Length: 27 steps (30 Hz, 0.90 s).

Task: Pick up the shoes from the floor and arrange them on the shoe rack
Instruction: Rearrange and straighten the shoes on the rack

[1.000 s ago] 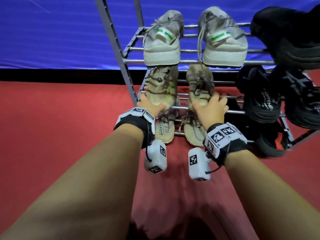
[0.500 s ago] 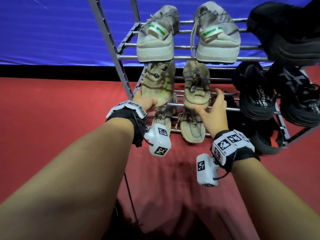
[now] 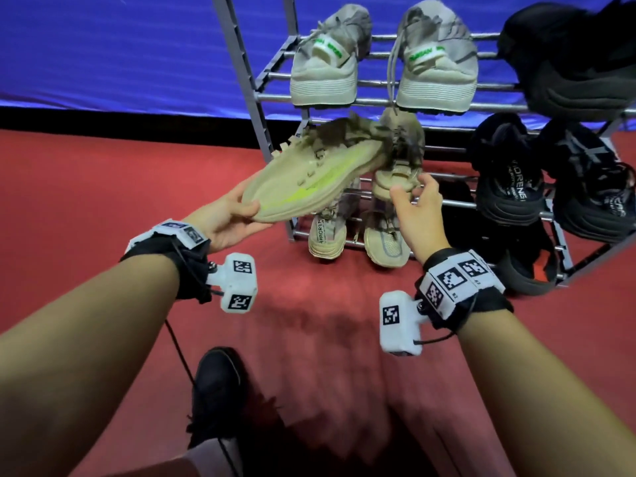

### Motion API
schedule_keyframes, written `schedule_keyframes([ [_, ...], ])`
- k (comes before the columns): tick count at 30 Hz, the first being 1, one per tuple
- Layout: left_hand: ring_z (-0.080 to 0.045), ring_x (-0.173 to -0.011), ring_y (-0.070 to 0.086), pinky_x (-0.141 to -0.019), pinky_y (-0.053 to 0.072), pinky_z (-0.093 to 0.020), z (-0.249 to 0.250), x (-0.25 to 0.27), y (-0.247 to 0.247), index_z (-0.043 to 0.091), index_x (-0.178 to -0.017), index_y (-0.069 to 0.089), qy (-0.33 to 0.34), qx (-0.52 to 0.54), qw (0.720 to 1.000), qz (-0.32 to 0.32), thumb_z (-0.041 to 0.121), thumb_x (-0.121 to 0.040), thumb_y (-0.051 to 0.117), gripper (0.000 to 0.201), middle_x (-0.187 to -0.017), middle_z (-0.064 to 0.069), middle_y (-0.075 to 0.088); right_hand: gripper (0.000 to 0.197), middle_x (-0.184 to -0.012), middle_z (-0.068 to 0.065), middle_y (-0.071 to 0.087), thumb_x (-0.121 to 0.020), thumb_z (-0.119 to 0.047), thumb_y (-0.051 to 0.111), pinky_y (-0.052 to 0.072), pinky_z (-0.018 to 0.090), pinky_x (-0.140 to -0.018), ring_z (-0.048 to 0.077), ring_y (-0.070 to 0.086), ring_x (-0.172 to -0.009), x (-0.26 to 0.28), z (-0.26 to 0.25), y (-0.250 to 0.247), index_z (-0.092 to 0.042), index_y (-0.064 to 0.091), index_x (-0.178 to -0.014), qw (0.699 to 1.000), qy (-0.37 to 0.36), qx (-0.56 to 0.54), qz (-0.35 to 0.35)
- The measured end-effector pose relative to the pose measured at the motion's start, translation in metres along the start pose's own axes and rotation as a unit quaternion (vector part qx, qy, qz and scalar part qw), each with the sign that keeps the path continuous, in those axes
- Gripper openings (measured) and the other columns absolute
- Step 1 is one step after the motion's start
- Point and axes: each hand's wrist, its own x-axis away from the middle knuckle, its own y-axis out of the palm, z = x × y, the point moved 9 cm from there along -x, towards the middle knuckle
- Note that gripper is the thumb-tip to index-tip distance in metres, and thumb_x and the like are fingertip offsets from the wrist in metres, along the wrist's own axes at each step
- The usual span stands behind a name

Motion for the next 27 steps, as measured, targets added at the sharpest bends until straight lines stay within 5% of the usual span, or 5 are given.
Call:
schedule_keyframes([
  [6,-0.017,-0.087,0.072,-0.066,0.058,-0.027,0.014,0.014,-0.033,0.037,-0.102,0.072,-0.045,-0.047,0.996,-0.059,0.012,-0.018,0.095,0.090,-0.108,0.003,0.071,0.072,-0.141,0.010,0.038,-0.084,-0.056,0.051,0.054,0.030,-0.070,0.024,0.055,-0.114,0.006,0.006,0.016,-0.018,0.030,-0.142,0.986,0.097,-0.136,-0.010],
  [9,-0.015,-0.084,0.073,-0.064,0.059,-0.027,0.020,0.022,-0.036,0.037,-0.094,0.075,-0.056,-0.062,0.994,-0.073,0.014,-0.015,0.096,0.084,-0.104,0.005,0.073,0.055,-0.133,0.008,0.053,-0.095,-0.052,0.040,0.054,0.037,-0.082,0.025,0.061,-0.108,0.010,0.005,0.024,-0.018,0.033,-0.138,0.966,0.126,-0.218,-0.057],
  [17,-0.014,-0.082,0.072,-0.063,0.059,-0.027,0.011,0.031,-0.024,0.035,-0.097,0.075,-0.116,-0.149,0.974,-0.128,0.021,-0.022,0.097,0.079,-0.101,0.004,0.073,0.047,-0.107,-0.004,0.069,-0.093,-0.060,0.032,0.051,0.022,-0.052,0.014,0.067,-0.081,0.027,0.007,0.015,-0.032,0.054,-0.124,0.971,0.130,-0.156,-0.127],
  [23,-0.010,-0.069,0.071,-0.064,0.059,-0.028,0.027,0.008,-0.026,0.022,-0.112,0.057,-0.057,-0.141,0.988,0.027,0.016,-0.096,0.042,0.022,-0.074,0.004,0.068,0.047,-0.117,-0.001,0.069,-0.084,-0.057,0.045,0.047,0.043,-0.101,0.017,0.065,-0.108,0.035,0.002,0.006,-0.026,0.063,-0.116,0.980,0.094,-0.126,-0.122],
  [27,-0.013,-0.077,0.069,-0.078,0.053,-0.033,0.037,-0.001,-0.005,0.017,-0.105,0.060,-0.009,-0.091,0.993,0.069,0.027,-0.099,0.038,0.025,-0.075,0.004,0.068,0.046,-0.116,-0.001,0.067,-0.088,-0.048,0.042,0.051,0.040,-0.090,0.017,0.063,-0.104,0.049,0.005,0.016,-0.022,0.061,-0.120,0.971,0.125,-0.098,-0.181],
])
